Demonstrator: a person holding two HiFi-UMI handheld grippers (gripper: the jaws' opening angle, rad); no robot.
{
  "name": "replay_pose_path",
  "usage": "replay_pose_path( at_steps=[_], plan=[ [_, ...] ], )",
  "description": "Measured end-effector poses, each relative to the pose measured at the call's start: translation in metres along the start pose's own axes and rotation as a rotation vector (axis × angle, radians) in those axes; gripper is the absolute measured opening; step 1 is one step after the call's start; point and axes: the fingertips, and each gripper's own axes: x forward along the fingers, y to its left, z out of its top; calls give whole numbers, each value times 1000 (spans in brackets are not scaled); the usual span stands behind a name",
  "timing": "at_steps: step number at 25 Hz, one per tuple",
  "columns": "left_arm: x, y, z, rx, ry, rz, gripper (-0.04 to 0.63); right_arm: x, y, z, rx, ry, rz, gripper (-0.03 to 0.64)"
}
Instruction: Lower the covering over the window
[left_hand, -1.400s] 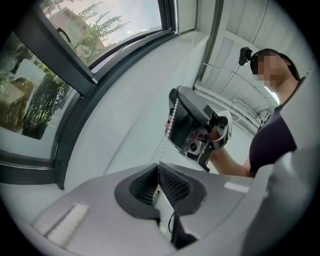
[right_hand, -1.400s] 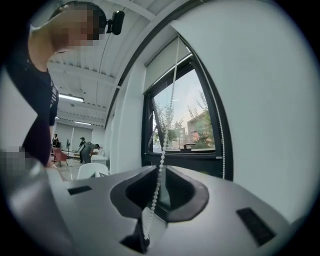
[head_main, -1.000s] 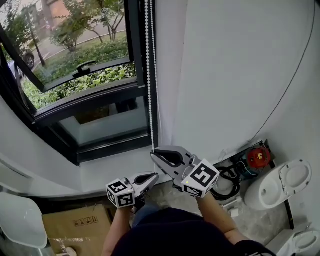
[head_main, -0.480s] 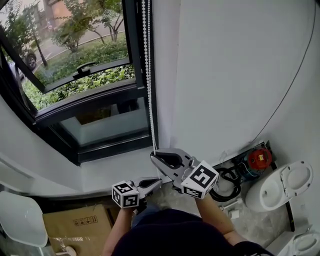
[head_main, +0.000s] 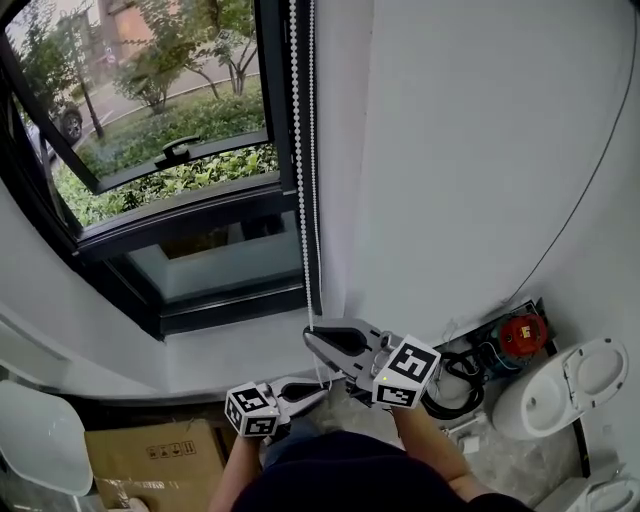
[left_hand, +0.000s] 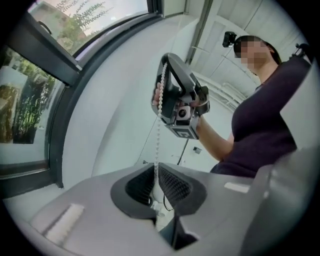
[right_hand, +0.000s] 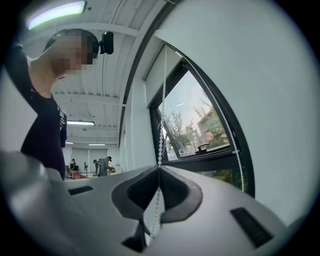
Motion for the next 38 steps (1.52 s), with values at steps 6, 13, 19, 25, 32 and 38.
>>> replay_pose_path(
  at_steps=[6,13,19,25,32,38],
  plan=[
    [-16,-5,21,-8,-74,-33,19,-1,5,0,29,18,41,12],
    [-49,-9,72,17,-253,-2,80,-2,12,-2,-23,80,81,12],
    [-71,-9,92,45,-334,58,81,-1,17,-35,-41,222,103,12],
    [-78,-18,104,77,-363,52,81,-2,21,-70,31,264,114,12],
    [-74,-24,114,103,-360,30,83,-7,26,-115,6,414,131,12],
    [-66,-25,117,109,-344,14,89,-17,25,-156,76,482,146,12]
  ],
)
